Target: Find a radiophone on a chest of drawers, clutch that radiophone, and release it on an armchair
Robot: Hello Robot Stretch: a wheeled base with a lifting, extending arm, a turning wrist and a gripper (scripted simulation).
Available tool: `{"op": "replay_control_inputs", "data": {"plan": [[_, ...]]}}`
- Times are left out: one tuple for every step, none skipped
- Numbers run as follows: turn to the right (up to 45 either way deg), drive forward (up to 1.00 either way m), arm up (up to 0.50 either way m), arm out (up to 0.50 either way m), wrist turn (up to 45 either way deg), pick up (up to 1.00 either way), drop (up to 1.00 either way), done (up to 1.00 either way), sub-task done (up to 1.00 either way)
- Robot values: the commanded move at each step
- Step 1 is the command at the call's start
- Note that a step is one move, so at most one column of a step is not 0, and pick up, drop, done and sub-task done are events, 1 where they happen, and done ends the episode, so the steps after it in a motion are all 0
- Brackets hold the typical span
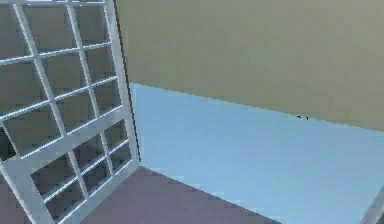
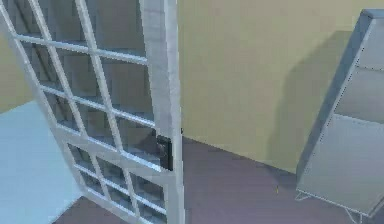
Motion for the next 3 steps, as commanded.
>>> {"op": "replay_control_inputs", "data": {"plan": [[0.0, 1.00, 0.00, 0.00, 0.0, 0.00, 0.00, 0.00, 0.00], [0.0, 1.00, 0.00, 0.00, 0.0, 0.00, 0.00, 0.00, 0.00], [6.0, 0.00, 0.00, 0.00, 0.0, 0.00, 0.00, 0.00, 0.00]]}}
